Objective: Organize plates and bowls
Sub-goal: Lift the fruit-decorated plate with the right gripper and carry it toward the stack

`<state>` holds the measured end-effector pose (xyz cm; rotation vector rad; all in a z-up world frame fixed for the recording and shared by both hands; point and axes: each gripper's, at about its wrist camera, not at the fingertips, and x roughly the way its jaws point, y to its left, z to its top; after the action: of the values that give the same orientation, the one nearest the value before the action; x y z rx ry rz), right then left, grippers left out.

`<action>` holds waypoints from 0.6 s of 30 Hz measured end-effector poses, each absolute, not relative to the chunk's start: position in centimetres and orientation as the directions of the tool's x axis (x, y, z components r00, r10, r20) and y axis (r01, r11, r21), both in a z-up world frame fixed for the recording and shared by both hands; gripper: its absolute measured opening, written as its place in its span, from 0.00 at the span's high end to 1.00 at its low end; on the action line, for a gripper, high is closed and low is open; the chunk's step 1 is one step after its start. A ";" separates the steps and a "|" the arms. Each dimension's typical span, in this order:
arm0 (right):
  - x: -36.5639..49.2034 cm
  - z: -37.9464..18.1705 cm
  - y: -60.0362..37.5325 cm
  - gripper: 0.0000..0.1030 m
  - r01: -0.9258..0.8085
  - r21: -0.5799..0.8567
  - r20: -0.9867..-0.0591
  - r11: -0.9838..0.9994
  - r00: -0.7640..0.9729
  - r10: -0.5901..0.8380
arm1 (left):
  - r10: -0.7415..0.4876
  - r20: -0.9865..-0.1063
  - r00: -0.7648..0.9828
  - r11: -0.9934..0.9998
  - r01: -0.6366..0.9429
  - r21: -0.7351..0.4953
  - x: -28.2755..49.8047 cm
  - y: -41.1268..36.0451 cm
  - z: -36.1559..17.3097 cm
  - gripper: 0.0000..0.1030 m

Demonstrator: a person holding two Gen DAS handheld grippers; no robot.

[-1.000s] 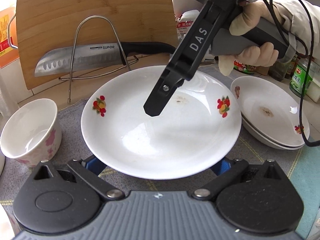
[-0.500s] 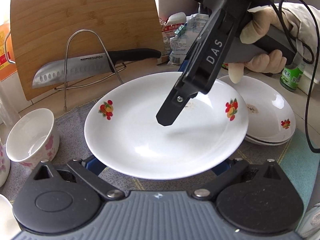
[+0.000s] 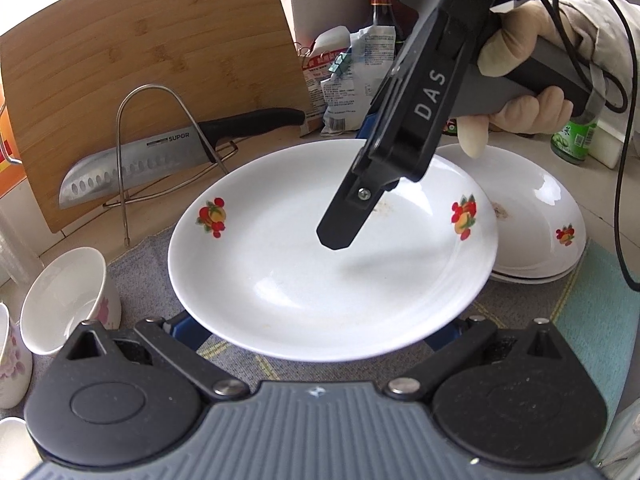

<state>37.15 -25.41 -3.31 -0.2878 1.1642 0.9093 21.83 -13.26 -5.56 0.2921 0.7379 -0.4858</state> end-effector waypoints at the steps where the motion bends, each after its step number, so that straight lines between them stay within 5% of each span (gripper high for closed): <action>1: 37.1 -3.2 -25.6 0.00 -0.739 0.246 -0.878 0.627 0.103 0.467 | -0.320 -0.702 0.636 0.848 0.523 0.087 21.9 -13.3 -5.5 0.01; 18: 35.1 -1.9 -31.5 0.00 -0.637 0.232 -0.865 0.735 0.211 0.455 | -0.422 -0.687 0.591 0.754 0.650 0.096 22.7 -17.3 -4.9 0.01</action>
<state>35.08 -31.48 -1.88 -0.1892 1.1257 0.7652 22.69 -17.26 -4.87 0.3579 0.6945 -0.6393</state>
